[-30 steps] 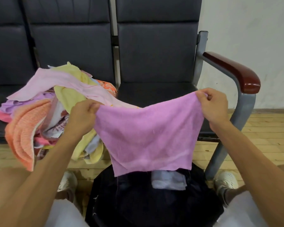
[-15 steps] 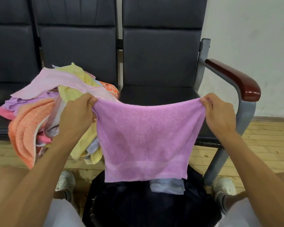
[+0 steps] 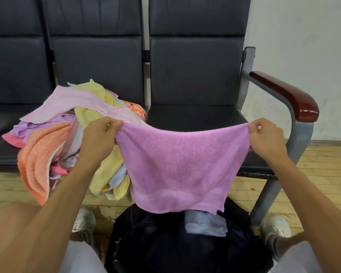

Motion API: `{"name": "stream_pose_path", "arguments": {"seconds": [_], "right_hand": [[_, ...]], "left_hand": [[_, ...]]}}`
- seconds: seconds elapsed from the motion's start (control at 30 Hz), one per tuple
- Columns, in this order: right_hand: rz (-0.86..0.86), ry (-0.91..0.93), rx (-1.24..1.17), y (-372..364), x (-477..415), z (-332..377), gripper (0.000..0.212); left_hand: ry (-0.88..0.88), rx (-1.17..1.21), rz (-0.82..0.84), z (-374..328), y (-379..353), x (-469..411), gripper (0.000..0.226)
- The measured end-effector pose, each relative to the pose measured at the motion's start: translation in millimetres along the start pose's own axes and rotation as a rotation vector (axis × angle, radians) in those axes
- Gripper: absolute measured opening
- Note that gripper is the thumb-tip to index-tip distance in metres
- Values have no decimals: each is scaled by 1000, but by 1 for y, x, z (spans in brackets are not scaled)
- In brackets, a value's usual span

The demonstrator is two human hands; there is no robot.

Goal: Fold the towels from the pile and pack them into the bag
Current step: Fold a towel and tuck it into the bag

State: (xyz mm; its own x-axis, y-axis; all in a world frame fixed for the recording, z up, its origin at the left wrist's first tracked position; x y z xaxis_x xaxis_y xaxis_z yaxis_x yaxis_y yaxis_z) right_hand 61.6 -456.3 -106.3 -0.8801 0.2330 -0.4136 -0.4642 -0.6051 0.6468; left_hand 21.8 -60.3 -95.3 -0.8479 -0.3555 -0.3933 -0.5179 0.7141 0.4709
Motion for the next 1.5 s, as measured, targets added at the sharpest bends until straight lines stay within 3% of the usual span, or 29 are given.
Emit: {"name": "stream_pose_path", "arguments": {"seconds": [0.2,0.37,0.6,0.87,1.03,1.17,1.3,1.43,1.5], "right_hand": [[-111,-86,-260,1,-1,-3,10],[-108,-141,-374,0,-2,-8,8],[-138,-124,-307,5,-1,-12,17],[-226,51,-60,20,6,2,12],[-233,42,-143,28,-5,4,4],[-208,36,-205,26,-24,5,19],[-273,35,-252,27,-52,3,20],[-264,5,-234,11,-86,-10,21],[-267,-21,-261,1,-100,-18,22]], "left_hand": [[47,104,-6,7,-2,-1,15],[40,185,-20,8,-3,-1,18],[-21,13,-124,11,-2,-3,18],[45,-4,-193,9,1,0,9],[60,69,-151,-5,1,-11,6],[172,213,-33,-14,-25,-29,6],[236,334,-17,-22,-57,-56,9],[229,273,-73,-17,-92,-82,5],[214,202,-62,-12,-107,-95,14]]}}
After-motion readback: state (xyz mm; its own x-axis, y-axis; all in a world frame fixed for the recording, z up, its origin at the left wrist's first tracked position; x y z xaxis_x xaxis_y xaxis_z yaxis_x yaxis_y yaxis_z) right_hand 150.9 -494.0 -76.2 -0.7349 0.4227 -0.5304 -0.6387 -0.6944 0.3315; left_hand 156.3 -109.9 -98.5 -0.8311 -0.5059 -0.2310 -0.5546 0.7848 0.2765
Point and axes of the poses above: each hand's wrist, its own x-axis away from the middle knuckle, its own y-axis out of the back of the hand, z = x × y, the point moved 5 cm from there along -x, towards the middle knuckle, and after that the axes turned 4 degrees about y, right-handed, at the moved point
